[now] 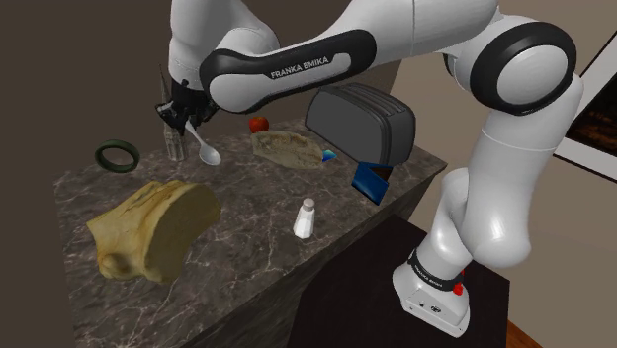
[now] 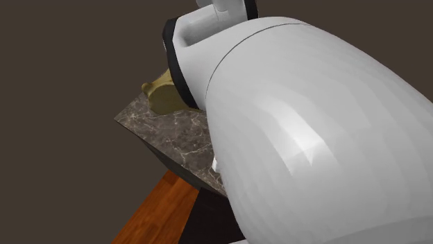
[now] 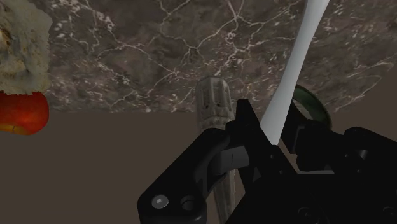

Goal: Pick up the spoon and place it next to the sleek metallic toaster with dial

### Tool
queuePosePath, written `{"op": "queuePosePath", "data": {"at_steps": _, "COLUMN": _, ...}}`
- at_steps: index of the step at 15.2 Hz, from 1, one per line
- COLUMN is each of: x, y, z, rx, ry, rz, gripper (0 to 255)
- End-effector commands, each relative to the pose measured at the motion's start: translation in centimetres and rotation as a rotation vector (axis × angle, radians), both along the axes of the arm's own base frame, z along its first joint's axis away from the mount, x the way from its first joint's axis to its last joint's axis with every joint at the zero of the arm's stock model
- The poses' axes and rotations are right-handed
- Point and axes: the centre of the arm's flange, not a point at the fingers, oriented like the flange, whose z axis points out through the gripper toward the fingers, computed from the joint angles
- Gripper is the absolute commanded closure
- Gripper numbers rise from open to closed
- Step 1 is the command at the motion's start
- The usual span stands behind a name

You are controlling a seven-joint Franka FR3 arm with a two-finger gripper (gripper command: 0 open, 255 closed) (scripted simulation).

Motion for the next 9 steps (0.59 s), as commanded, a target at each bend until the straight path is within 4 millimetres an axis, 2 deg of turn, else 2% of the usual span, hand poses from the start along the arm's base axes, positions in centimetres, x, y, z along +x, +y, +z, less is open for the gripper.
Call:
{"op": "queuePosePath", "data": {"at_steps": 1, "x": -0.1, "y": -0.1, "z": 1.0, "rx": 0.0, "ry": 0.0, "rz": 0.0, "gripper": 255}}
{"op": "queuePosePath", "data": {"at_steps": 9, "x": -0.1, "y": -0.1, "z": 5.2, "rx": 0.0, "ry": 0.0, "rz": 0.0, "gripper": 255}}
